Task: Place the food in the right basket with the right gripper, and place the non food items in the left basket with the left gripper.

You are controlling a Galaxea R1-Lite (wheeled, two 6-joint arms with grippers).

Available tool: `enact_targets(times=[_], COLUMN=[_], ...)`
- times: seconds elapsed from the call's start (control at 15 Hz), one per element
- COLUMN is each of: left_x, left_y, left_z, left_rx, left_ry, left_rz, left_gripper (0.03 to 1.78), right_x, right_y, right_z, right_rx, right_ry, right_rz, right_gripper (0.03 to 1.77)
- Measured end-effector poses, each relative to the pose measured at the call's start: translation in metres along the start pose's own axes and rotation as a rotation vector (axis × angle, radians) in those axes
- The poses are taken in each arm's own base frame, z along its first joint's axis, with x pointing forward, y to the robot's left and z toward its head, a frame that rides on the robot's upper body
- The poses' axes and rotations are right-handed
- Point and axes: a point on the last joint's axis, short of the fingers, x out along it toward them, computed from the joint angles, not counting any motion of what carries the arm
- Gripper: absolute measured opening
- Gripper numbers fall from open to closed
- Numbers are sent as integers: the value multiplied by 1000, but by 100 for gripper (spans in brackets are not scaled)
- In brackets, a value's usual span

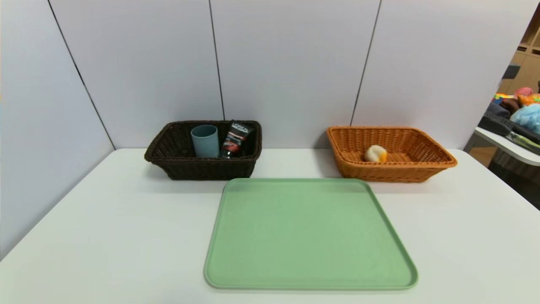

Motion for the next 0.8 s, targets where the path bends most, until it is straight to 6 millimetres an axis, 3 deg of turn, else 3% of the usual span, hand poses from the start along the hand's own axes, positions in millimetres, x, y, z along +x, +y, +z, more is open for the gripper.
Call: enact_targets(times=[0.4, 0.6, 0.8], left_x=[3, 5, 6], left_y=[-4, -10, -12], left_z=[1, -7, -11], left_rx=[-70, -115, -143], left_ry=[-97, -106, -85], left_rz=[-111, -248, -267], left_gripper=[169, 169, 169], right_x=[42, 61, 68], right_y=[-4, -8, -10], right_z=[-26, -48, -59], right_rx=[-7, -10, 14], right_ry=[-228, -228, -208], right_rz=[54, 63, 51], right_gripper=[169, 169, 169])
